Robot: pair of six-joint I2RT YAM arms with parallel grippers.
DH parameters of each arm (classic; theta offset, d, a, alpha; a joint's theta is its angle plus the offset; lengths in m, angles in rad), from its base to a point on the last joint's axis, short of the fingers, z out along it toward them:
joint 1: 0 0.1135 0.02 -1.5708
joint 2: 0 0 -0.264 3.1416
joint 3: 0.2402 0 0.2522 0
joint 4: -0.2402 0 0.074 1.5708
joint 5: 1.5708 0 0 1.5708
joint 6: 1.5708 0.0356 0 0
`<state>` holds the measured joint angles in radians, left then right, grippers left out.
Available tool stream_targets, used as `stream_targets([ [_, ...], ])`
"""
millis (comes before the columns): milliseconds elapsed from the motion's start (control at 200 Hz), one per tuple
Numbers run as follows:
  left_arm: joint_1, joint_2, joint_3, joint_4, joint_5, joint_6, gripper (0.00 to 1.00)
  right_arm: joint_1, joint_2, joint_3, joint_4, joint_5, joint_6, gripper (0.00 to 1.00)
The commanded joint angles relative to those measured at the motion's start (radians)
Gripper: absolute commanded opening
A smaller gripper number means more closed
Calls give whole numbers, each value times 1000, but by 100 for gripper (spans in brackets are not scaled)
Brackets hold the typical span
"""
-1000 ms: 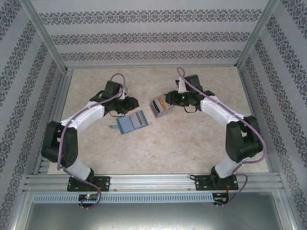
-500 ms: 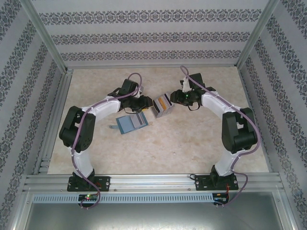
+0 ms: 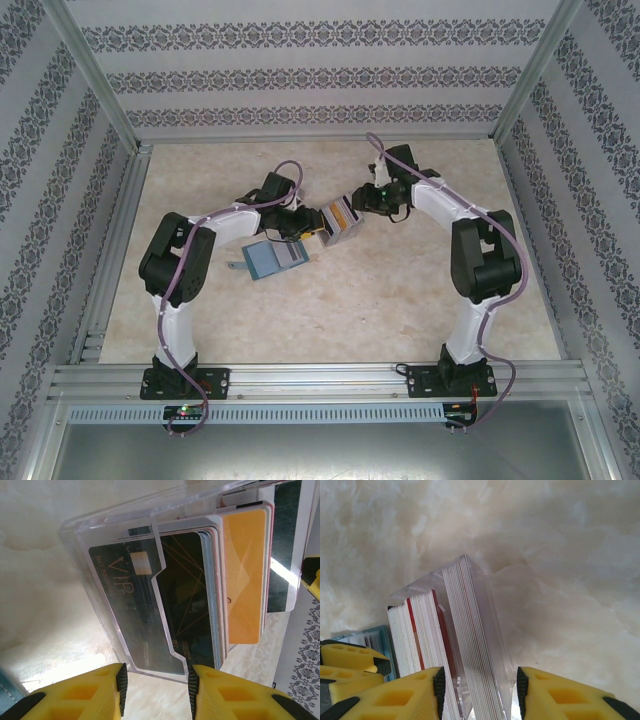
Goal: Put the credit cards into the card holder
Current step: Pick up the credit card from the storage box.
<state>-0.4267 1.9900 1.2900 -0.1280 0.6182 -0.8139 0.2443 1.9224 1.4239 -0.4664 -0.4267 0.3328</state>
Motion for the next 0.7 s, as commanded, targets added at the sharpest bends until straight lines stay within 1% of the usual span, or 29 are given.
stream_targets([
  [0, -20, 23, 41, 39, 16, -16, 40, 15, 40, 60, -60, -10, -40, 45],
  [195, -27, 53, 67, 31, 18, -14, 40, 30, 87, 126, -110, -23, -58, 45],
  [495, -37, 87, 80, 44, 26, -26, 40, 61, 87, 157, -124, -24, -62, 45],
  [699, -44, 103, 84, 53, 29, -31, 39, 78, 116, 177, -137, -21, -65, 45],
])
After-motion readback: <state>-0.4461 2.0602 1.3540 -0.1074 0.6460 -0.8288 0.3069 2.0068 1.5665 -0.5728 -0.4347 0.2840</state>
